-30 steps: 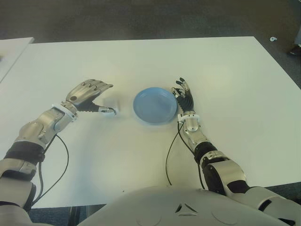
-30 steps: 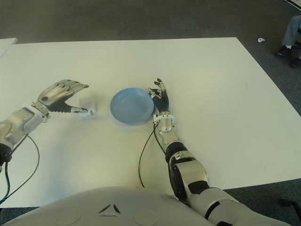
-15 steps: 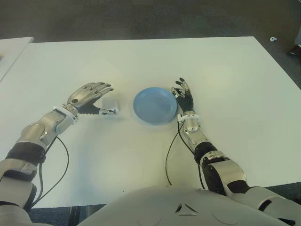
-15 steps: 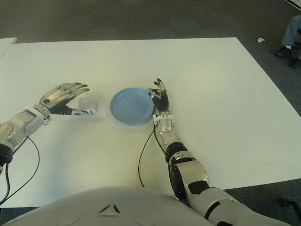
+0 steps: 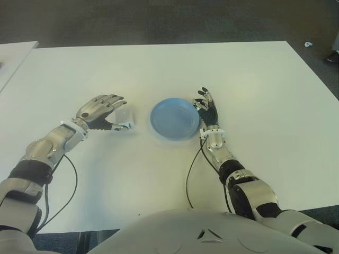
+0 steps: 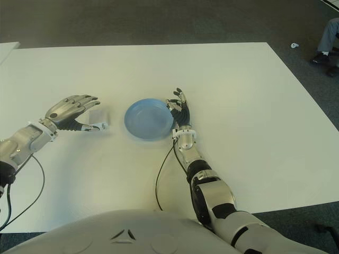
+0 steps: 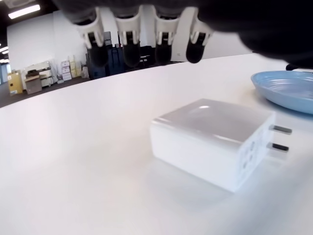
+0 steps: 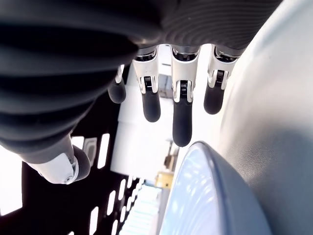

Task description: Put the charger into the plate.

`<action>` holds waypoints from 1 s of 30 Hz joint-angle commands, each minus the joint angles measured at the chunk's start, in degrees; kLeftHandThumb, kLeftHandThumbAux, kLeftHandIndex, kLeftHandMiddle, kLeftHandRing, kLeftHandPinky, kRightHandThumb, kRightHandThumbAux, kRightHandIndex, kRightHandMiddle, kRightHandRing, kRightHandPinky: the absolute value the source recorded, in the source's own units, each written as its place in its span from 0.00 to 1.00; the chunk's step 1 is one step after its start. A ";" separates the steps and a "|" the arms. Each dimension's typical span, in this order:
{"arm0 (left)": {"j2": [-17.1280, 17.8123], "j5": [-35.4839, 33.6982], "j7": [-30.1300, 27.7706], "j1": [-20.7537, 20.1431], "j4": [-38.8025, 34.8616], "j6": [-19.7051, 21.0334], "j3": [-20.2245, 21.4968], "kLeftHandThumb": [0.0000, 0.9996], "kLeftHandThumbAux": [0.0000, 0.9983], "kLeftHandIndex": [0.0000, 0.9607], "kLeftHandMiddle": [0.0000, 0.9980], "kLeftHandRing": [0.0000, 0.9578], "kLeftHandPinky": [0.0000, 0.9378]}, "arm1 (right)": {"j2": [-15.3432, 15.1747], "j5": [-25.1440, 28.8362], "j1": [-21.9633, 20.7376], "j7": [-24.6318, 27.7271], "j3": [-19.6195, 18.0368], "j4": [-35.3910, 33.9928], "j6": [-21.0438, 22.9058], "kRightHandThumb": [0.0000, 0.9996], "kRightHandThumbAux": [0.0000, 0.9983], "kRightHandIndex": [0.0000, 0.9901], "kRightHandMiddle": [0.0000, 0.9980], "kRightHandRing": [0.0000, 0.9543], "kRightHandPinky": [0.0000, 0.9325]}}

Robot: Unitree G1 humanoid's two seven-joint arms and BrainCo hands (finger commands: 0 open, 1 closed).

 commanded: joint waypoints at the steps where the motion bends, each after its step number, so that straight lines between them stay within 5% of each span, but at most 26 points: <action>1: -0.68 1.07 1.04 -0.76 1.21 0.39 -1.28 0.21 0.11 0.00 0.00 0.00 0.00 | 0.47 -0.77 6.64 -0.41 0.73 4.13 3.04 0.00 0.54 0.00 0.18 0.31 0.23; 19: -0.77 2.28 0.01 -2.32 3.03 1.84 -3.94 0.19 0.10 0.00 0.00 0.00 0.00 | 0.34 -0.46 6.99 0.24 1.06 3.72 2.94 0.00 0.55 0.00 0.18 0.30 0.20; 30: -2.14 3.87 -0.71 -7.54 9.94 2.03 -7.73 0.24 0.10 0.00 0.00 0.00 0.00 | 0.30 -0.50 7.64 0.50 1.34 2.94 2.83 0.00 0.57 0.00 0.19 0.32 0.21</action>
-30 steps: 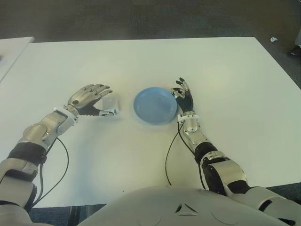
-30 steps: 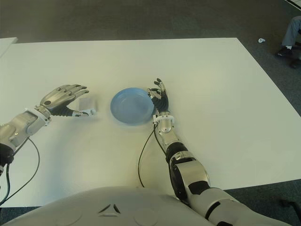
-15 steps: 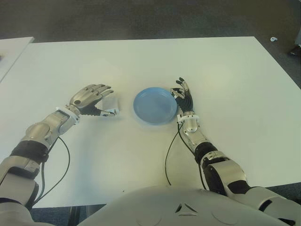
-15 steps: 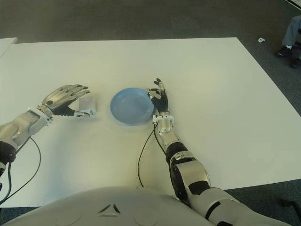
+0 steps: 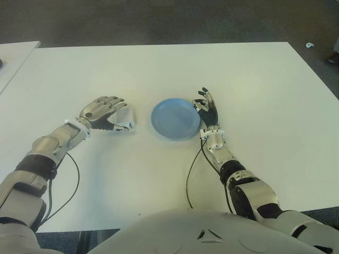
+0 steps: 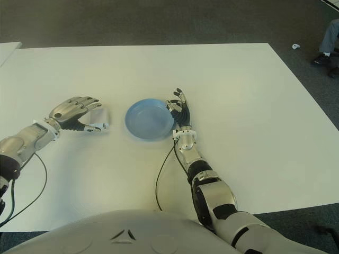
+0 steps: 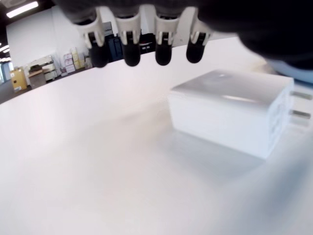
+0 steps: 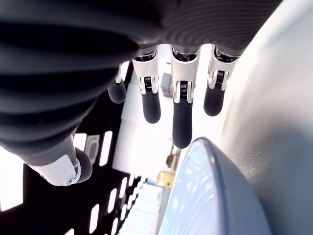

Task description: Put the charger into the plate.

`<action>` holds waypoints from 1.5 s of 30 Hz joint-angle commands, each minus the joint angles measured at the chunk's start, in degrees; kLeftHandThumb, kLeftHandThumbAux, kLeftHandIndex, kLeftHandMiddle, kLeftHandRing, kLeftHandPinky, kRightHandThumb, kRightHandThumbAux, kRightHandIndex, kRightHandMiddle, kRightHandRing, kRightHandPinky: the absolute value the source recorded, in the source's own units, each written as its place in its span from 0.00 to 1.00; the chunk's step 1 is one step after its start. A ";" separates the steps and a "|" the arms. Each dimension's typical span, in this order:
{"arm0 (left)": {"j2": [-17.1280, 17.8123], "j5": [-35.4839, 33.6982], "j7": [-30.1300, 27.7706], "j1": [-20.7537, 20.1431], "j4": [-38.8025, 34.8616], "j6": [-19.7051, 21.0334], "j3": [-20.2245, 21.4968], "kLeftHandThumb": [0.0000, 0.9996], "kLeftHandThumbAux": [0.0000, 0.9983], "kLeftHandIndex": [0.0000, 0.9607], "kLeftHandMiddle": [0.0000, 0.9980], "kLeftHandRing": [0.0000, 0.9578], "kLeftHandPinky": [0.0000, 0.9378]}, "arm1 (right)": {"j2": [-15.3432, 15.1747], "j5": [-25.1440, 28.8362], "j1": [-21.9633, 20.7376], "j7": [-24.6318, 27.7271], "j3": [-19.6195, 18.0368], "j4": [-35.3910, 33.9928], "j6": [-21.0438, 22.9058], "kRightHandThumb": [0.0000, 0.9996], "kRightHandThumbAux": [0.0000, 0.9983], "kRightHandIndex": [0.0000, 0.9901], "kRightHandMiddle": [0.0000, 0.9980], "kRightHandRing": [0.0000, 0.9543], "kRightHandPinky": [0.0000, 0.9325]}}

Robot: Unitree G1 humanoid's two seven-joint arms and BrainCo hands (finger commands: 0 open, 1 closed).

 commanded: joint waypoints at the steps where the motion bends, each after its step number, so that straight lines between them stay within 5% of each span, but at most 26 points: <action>1: -0.83 0.79 -1.18 -1.56 2.00 -0.03 -1.87 0.25 0.11 0.00 0.00 0.00 0.00 | 0.79 -0.13 7.15 1.09 0.53 3.63 3.01 0.00 0.57 0.00 0.19 0.32 0.22; 45: -3.30 1.90 0.66 -8.27 12.38 1.52 -8.28 0.37 0.12 0.00 0.00 0.00 0.00 | 0.14 -0.24 9.06 2.15 0.73 1.29 2.93 0.00 0.55 0.00 0.19 0.35 0.29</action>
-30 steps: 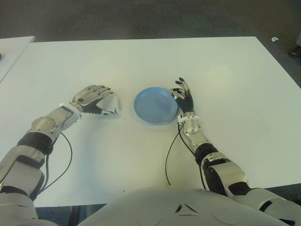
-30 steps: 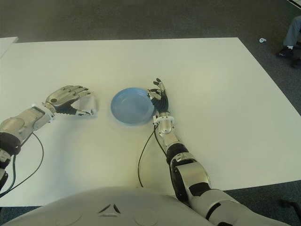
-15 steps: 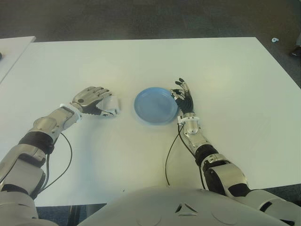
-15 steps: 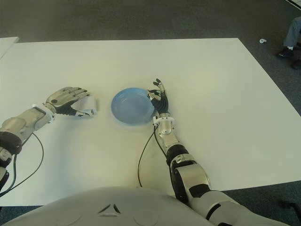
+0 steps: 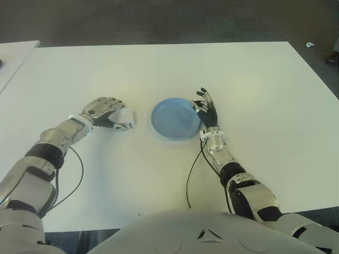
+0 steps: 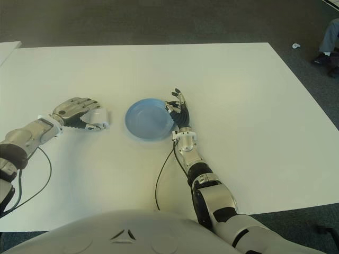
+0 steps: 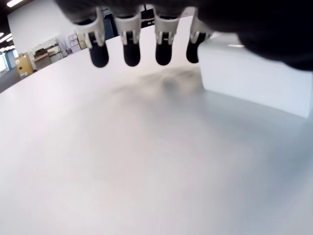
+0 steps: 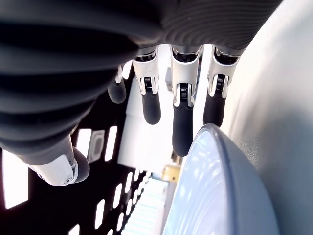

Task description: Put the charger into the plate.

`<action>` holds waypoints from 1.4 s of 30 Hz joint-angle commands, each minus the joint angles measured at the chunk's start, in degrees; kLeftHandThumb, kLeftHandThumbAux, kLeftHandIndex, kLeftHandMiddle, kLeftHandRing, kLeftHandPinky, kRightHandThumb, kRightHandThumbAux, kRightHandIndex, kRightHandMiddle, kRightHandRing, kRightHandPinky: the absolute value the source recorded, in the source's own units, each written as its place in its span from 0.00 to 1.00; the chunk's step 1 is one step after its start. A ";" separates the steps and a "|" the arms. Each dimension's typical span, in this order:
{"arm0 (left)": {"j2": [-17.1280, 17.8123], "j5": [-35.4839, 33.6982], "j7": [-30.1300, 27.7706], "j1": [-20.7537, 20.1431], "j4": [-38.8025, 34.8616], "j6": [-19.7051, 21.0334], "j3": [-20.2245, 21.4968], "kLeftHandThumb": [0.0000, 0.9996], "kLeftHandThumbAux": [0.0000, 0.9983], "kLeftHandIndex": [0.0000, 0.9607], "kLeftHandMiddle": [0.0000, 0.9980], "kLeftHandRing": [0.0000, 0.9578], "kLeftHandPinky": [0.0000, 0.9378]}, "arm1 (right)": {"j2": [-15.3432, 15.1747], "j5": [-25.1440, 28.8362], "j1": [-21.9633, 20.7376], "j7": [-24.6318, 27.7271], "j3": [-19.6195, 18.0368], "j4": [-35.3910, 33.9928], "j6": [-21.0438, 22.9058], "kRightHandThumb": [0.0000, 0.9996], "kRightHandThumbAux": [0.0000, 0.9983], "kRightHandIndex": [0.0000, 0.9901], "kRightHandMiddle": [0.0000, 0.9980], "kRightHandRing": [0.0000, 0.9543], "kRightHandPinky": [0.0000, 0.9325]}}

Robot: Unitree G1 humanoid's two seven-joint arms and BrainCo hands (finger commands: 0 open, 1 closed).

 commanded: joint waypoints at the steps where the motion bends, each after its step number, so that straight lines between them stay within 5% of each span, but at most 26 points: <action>1: -1.09 0.44 0.86 -1.11 1.88 -0.35 -1.14 0.37 0.12 0.00 0.00 0.00 0.00 | 0.15 -0.28 7.26 0.54 0.38 3.99 3.32 0.00 0.55 0.00 0.19 0.35 0.29; 42: -2.40 2.73 8.29 -3.81 9.59 0.04 -6.83 0.32 0.14 0.00 0.00 0.00 0.00 | 0.27 -0.79 6.93 -0.24 0.64 4.15 3.93 0.00 0.54 0.00 0.19 0.33 0.23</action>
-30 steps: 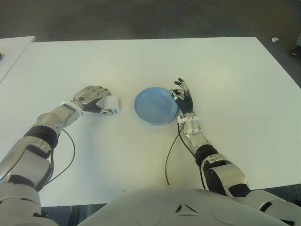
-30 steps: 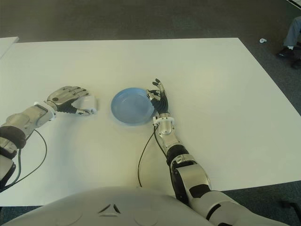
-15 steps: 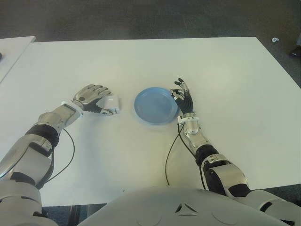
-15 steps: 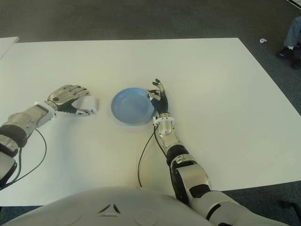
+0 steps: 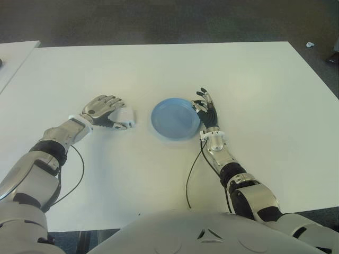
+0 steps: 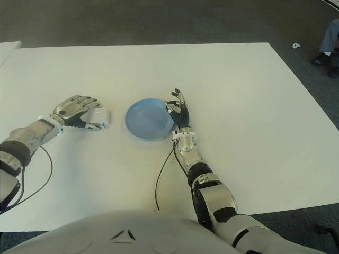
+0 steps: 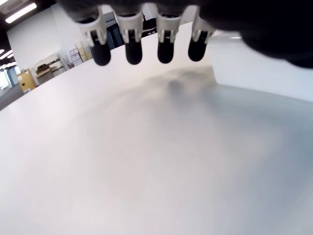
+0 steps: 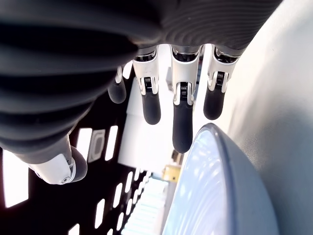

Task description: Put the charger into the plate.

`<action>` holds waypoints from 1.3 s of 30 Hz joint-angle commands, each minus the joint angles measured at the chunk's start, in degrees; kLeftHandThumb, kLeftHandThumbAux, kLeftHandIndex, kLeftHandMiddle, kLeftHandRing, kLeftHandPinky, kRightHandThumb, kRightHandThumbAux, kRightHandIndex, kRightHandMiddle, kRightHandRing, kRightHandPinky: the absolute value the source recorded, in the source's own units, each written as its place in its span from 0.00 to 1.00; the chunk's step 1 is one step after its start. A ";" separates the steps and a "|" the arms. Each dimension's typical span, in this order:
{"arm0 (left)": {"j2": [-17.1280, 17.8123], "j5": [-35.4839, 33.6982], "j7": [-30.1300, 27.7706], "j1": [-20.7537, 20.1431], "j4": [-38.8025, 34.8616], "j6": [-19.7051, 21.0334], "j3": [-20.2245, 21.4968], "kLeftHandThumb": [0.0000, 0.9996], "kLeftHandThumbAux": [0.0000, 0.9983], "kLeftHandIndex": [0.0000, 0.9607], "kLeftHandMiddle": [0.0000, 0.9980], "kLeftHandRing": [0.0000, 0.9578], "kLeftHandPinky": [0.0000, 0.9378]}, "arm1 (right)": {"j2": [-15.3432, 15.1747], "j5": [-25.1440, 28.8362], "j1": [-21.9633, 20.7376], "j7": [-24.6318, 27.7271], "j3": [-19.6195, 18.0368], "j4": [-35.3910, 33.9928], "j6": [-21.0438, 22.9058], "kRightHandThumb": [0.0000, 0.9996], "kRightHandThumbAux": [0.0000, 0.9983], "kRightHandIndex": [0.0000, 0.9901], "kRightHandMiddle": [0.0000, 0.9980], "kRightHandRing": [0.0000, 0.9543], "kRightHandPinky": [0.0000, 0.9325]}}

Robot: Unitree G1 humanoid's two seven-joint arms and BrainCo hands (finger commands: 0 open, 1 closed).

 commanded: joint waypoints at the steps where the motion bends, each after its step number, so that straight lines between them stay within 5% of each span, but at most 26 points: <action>1: -0.95 0.27 -1.31 -0.28 1.95 -1.00 -1.37 0.32 0.14 0.00 0.00 0.00 0.00 | 0.40 -0.33 6.83 0.15 0.37 4.24 3.95 0.00 0.54 0.00 0.19 0.32 0.22; 34: -2.25 -5.70 -6.03 -2.92 9.14 -7.72 -1.47 0.36 0.16 0.00 0.00 0.00 0.00 | 1.32 -0.45 6.73 -0.50 0.54 3.82 4.37 0.00 0.52 0.00 0.21 0.32 0.21; 36: -2.66 -6.97 -6.30 -2.89 9.77 -8.31 -0.73 0.38 0.18 0.00 0.02 0.02 0.05 | 1.35 -0.47 6.64 -0.61 0.54 3.93 4.41 0.00 0.52 0.00 0.21 0.31 0.20; 39: -3.18 -9.75 -7.74 -2.81 10.21 -9.12 0.97 0.53 0.30 0.23 0.42 0.42 0.44 | 1.43 -0.37 6.53 -0.65 0.48 4.00 4.54 0.00 0.53 0.00 0.20 0.30 0.19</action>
